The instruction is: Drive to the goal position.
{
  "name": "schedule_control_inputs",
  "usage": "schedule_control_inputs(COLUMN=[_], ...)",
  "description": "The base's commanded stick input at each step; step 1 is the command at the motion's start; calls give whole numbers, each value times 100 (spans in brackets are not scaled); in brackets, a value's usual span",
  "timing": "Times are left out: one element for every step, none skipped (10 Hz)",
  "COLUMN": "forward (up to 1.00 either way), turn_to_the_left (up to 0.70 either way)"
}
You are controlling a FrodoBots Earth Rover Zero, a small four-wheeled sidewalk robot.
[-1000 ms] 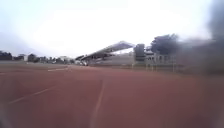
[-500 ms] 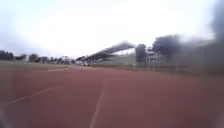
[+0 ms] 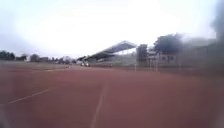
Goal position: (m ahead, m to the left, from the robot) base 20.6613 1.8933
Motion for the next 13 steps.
schedule_control_inputs(forward=[70, 70, 70, 70, 70, 70, 70, 70, 70, 70, 70, 70, 70], turn_to_the_left=[0, 0, 0, 0, 0, 0, 0, 0, 0, 0, 0, 0, 0])
